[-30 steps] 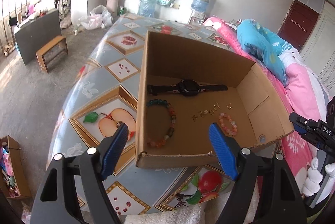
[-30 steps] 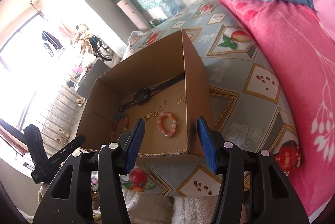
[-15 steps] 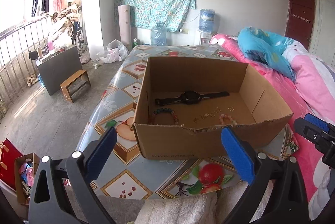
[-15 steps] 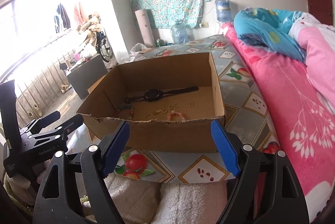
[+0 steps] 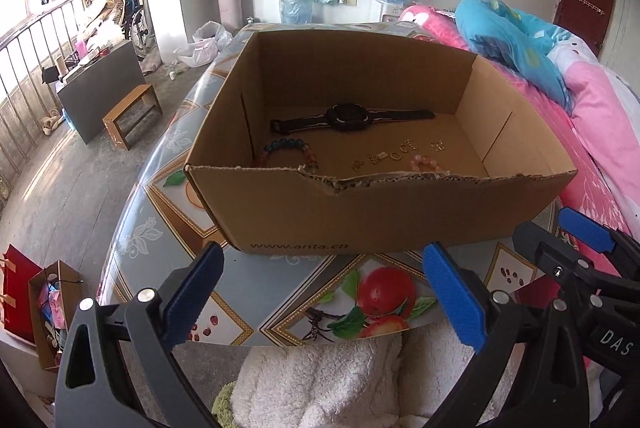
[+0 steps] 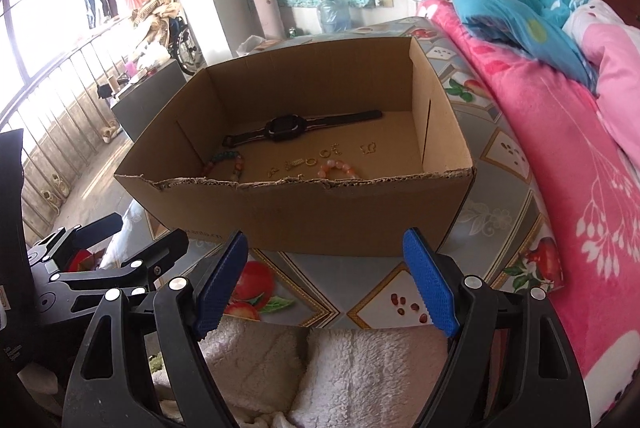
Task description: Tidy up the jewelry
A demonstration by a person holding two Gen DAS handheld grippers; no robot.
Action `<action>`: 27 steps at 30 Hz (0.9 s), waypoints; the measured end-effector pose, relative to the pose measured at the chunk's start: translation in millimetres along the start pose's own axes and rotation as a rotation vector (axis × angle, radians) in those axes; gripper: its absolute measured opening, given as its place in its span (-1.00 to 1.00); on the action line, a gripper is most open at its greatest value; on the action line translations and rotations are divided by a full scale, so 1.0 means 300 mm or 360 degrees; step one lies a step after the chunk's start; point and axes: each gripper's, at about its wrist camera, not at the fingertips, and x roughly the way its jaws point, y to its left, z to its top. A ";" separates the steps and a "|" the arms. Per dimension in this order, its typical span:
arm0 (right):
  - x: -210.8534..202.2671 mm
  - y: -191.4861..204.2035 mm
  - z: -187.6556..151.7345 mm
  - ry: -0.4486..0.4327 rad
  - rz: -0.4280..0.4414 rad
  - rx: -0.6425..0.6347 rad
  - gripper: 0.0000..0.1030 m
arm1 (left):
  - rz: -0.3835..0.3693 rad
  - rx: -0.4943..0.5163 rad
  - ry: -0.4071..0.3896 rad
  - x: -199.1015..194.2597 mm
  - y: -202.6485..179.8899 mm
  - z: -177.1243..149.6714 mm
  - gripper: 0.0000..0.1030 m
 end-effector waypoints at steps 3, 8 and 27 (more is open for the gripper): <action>0.014 -0.001 -0.007 0.0025 -0.0011 -0.0002 0.48 | -0.0007 -0.0024 0.0026 0.010 0.008 0.002 0.90; 0.030 -0.009 -0.018 0.0060 -0.0031 0.0017 0.48 | -0.0007 -0.0028 0.0054 0.026 0.004 0.008 0.90; 0.068 -0.015 -0.011 0.0106 -0.0040 0.0030 0.48 | -0.0005 -0.0035 0.0112 0.071 0.000 0.021 0.90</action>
